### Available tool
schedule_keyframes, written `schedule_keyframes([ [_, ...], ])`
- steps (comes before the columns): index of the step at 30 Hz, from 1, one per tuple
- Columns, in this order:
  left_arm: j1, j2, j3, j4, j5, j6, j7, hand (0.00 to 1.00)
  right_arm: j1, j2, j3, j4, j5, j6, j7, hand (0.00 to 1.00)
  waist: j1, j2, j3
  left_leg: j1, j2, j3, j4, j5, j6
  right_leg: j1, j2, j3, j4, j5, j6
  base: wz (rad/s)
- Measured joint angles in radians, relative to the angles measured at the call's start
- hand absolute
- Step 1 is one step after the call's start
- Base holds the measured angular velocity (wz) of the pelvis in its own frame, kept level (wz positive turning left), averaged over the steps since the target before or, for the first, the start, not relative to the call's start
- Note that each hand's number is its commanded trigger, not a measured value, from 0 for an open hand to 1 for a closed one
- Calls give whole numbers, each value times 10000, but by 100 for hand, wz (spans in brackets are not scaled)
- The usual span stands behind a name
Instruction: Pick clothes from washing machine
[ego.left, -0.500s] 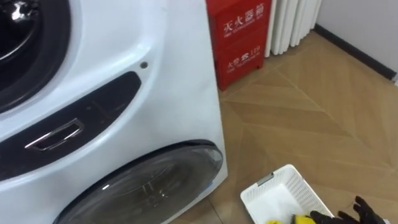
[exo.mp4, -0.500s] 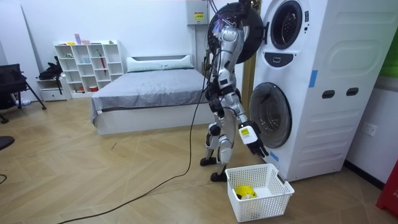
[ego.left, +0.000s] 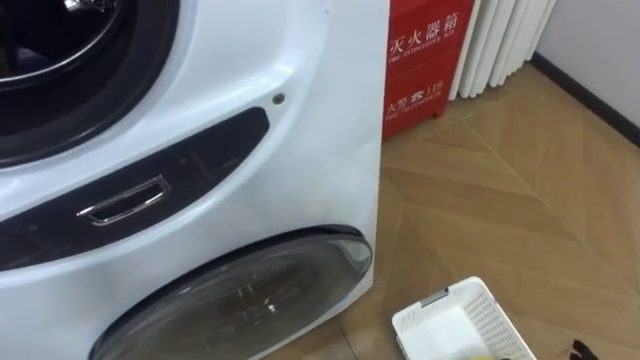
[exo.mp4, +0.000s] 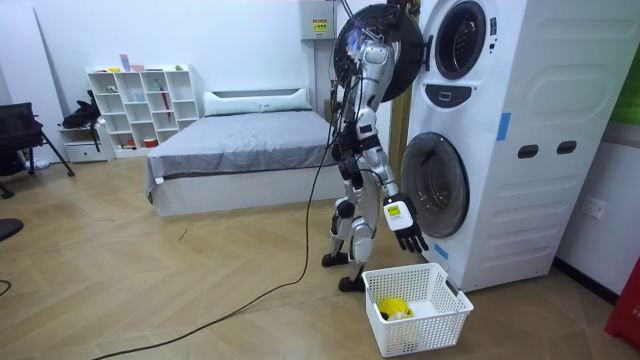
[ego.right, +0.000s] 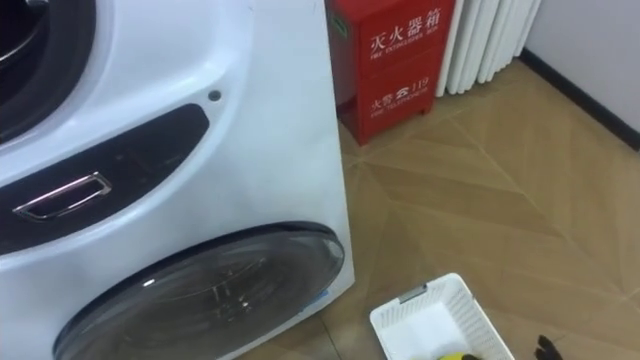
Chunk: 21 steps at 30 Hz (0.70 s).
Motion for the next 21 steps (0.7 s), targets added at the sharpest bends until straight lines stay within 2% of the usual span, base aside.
schedule_keyframes([
  [6, 163, 7, 207, -59, 20, -25, 1, 0, 198, -4, -62, 296, -146, -47, -159, 0, 104, -46, 0, 121, 33, -58, -27, 4, -5, 251, -3, -139, -186, 5, -12, 6],
  [11, 487, 11, 224, -271, 207, 19, -6, 0, 940, -15, -125, 841, -219, -5, 119, 0, 82, -106, -10, 625, 60, -281, -180, 12, -19, 1018, -60, -554, -502, -66, -15, 24],
  [13, 602, 15, 438, -388, 422, 90, -66, 0, 1409, -1, -118, 1454, -227, 69, 423, 0, 84, -340, 23, 1095, 25, -274, -320, 19, -30, 1491, -154, -803, -510, -289, -10, 34],
  [15, 697, 19, 688, -486, 494, 169, -187, 0, 1636, 77, -98, 1759, -167, 303, 695, 0, 135, -504, -40, 1391, 22, -325, -384, 19, -31, 1832, -182, -889, -557, -379, 1, 29],
  [17, 860, 18, 794, -490, 475, 284, -256, 0, 1753, 200, -71, 2003, -178, 495, 1017, 0, 116, -684, -38, 1691, 48, -557, -434, 19, -32, 2294, -179, -1120, -808, -378, -7, 25],
  [19, 1056, 1, 890, -529, 484, 408, -351, 0, 2023, 459, 33, 2072, -176, 705, 1296, 0, 159, -918, -129, 1991, 88, -730, -455, 18, -33, 2853, -157, -1351, -1227, -334, -19, 28],
  [20, 1074, -13, 928, -558, 493, 437, -377, 0, 2055, 545, 35, 2078, -176, 750, 1337, 0, 159, -968, -125, 2078, 100, -804, -459, 17, -33, 2972, -149, -1376, -1339, -307, -18, 26],
  [21, 1158, -51, 990, -583, 507, 440, -411, 0, 2075, 717, 35, 2148, -173, 768, 1422, 0, 193, -1059, -160, 2203, 124, -877, -464, 15, -36, 3206, -136, -1457, -1547, -256, -15, 19],
])
